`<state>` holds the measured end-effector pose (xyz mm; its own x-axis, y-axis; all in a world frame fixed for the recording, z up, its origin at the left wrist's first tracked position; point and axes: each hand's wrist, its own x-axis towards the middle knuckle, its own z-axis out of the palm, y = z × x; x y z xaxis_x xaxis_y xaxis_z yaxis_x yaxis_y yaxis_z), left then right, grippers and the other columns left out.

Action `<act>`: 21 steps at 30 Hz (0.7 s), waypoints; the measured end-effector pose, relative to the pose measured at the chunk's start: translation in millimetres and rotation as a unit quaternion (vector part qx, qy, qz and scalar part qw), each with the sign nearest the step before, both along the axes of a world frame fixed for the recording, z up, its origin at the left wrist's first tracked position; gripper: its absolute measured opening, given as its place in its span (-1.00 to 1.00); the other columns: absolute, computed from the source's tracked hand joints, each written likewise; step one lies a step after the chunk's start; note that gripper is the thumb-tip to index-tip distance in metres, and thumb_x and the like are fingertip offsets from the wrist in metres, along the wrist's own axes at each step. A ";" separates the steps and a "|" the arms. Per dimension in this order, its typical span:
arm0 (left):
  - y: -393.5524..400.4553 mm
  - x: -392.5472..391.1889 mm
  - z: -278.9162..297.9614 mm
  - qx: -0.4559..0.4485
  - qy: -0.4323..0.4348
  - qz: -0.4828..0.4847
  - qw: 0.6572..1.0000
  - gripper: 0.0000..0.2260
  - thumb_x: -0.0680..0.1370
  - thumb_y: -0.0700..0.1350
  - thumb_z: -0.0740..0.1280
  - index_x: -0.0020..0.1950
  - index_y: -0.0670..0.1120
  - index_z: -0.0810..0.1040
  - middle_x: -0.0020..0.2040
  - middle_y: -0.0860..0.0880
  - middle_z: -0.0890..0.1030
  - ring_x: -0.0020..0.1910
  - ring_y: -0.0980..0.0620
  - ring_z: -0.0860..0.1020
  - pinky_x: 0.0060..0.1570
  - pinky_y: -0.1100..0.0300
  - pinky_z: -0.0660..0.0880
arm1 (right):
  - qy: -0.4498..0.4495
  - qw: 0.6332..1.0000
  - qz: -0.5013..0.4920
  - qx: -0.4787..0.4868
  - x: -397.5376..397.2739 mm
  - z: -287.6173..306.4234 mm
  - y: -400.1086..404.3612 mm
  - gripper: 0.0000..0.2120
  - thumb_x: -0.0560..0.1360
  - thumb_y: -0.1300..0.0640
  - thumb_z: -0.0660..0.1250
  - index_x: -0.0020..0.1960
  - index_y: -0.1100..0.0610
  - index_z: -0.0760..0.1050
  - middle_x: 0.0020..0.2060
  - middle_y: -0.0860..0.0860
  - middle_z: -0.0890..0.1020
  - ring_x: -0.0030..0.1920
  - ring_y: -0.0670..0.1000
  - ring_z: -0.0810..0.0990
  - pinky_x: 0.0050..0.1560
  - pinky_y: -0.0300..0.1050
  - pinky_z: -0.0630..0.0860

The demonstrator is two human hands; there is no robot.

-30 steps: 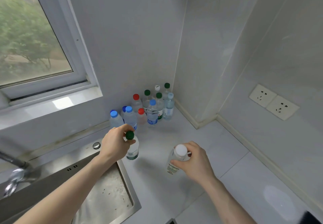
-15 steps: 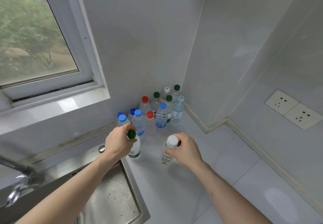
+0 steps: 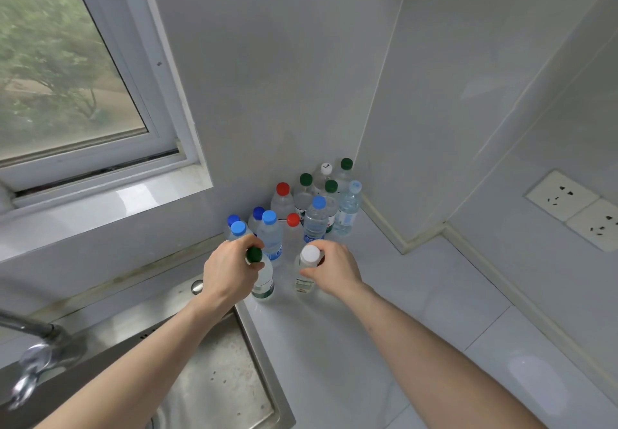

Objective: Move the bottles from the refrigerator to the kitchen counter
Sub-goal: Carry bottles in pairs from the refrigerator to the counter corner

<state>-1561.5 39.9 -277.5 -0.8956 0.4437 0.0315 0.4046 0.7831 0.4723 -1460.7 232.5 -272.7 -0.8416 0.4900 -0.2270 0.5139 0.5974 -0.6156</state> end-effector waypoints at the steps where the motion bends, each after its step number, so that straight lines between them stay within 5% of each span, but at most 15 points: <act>1: -0.4 -1.0 -0.1 -0.004 0.000 0.001 1.000 -0.69 0.47 -0.08 0.54 0.12 0.19 0.57 -0.04 0.15 0.65 -0.08 -0.01 0.56 -0.15 0.02 0.63 | -0.001 1.000 0.000 -0.002 -3.9 -1.5 -0.7 -0.61 0.33 0.07 0.63 0.12 -0.08 0.65 0.02 -0.09 0.71 0.03 0.00 0.64 -0.01 -0.10 0.58; 21: 0.6 -1.4 9.4 -0.030 0.015 -0.016 0.999 -0.72 0.54 0.02 0.49 0.24 0.15 0.61 0.14 0.15 0.67 0.09 0.04 0.61 -0.02 0.14 0.64 | 0.003 0.997 0.007 -0.077 -42.3 -5.2 -22.9 -0.41 0.50 0.06 0.56 0.48 -0.01 0.46 0.37 -0.03 0.60 0.32 0.06 0.58 0.27 0.00 0.53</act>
<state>-1562.9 40.5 -268.1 -0.8802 0.4737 0.0297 0.4425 0.7965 0.4121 -1503.0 209.6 -278.0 -0.8492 0.4386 -0.2940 0.5031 0.5029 -0.7028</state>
